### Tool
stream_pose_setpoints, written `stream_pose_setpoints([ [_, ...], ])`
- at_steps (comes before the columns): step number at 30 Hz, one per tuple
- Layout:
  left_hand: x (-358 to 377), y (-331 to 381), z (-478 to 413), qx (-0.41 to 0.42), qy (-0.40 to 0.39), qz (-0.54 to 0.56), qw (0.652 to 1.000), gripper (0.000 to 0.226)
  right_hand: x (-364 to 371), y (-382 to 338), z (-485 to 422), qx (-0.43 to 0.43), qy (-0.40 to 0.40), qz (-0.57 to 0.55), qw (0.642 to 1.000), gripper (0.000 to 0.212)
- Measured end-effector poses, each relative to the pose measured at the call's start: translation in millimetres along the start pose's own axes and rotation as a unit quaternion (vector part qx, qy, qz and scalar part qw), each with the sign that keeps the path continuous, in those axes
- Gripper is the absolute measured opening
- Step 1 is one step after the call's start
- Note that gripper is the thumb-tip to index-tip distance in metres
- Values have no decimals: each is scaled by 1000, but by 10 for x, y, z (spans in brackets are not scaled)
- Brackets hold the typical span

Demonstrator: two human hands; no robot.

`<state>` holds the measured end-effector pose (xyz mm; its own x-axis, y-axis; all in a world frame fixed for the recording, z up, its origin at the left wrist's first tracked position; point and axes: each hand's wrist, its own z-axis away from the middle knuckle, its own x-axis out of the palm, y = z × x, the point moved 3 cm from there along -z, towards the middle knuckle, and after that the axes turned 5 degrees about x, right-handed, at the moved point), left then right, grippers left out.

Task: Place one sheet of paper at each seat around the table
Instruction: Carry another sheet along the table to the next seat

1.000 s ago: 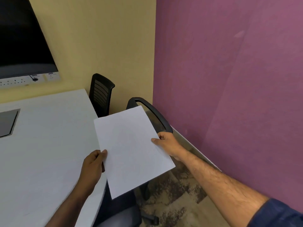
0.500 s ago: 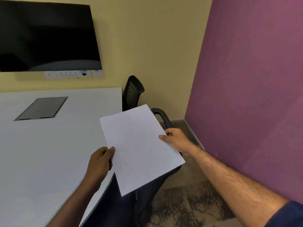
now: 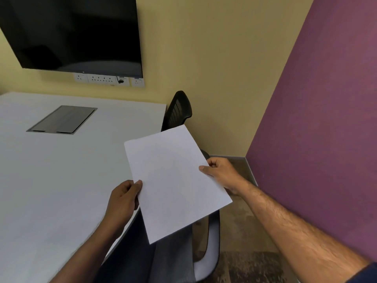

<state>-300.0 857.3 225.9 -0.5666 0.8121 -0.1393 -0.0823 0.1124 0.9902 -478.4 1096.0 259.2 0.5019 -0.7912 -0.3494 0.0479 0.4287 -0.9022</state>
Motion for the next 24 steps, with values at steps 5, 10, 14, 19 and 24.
stream_pose_setpoints([
  [5,360,-10,-124,-12,42,-8,999,46,-263,32,-495,-16,-29,-3,999,21],
  [10,767,35,-388,-17,104,-8,994,43,-535,92,-1081,-33,-73,2,997,19],
  [14,1156,111,-629,-13,144,-11,989,38,-838,129,-1547,-44,-112,4,993,24],
  [19,1550,283,-850,-20,182,-23,983,39,-1144,112,-1993,-52,-147,24,988,21],
  [24,1779,347,-1097,-30,217,-24,975,29,-1298,39,-2406,-58,-184,27,981,19],
])
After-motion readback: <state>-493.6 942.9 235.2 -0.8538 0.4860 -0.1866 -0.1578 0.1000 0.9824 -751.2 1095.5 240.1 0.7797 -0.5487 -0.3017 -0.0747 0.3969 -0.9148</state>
